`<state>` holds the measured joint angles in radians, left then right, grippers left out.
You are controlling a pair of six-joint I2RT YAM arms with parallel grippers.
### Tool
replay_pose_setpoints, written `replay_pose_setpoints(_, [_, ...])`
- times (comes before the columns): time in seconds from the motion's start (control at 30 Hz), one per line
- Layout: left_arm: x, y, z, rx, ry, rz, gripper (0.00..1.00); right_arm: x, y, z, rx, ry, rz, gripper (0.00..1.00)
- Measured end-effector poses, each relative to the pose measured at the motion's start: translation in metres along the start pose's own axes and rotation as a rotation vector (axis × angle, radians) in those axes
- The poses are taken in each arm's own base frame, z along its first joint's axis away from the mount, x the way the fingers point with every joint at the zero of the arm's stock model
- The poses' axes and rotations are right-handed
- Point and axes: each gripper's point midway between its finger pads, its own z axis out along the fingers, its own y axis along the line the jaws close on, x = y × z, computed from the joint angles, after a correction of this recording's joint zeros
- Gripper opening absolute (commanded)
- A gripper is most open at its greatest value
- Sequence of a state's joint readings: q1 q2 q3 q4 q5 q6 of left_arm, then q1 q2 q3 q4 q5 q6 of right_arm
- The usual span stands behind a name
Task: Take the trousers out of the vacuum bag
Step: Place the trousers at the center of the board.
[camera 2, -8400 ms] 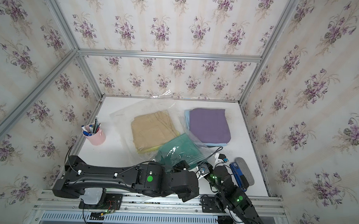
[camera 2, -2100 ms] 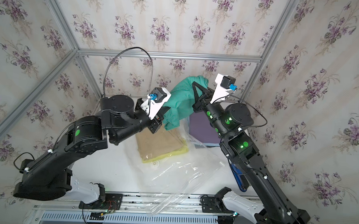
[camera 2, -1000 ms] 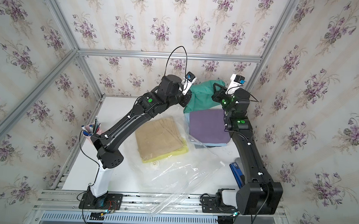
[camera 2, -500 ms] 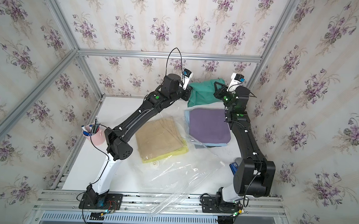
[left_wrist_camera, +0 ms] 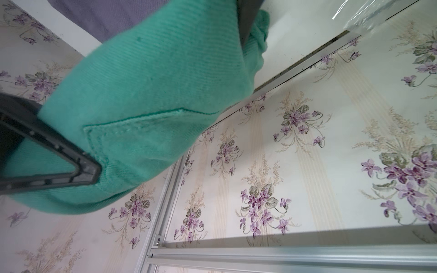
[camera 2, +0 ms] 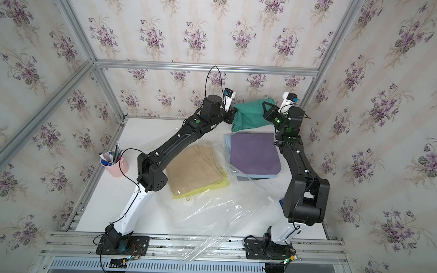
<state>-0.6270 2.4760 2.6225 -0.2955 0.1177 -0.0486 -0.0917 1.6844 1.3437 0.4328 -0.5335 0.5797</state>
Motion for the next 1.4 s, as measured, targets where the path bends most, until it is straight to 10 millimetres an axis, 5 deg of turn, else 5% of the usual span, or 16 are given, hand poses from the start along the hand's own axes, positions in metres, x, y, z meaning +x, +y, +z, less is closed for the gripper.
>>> replay_pose_setpoints(0.47, [0.029, -0.008, 0.01, 0.075, 0.076, -0.05, 0.1, 0.037, -0.031, -0.014, 0.011, 0.038, 0.047, 0.0])
replay_pose_setpoints(1.07, [0.068, -0.044, 0.003, 0.186, 0.203, -0.078, 0.15, 0.063, -0.041, -0.067, 0.09, 0.053, 0.062, 0.0])
replay_pose_setpoints(1.4, [0.119, -0.074, -0.012, 0.205, 0.335, -0.048, 0.27, 0.091, -0.06, -0.105, 0.236, 0.092, 0.103, 0.0])
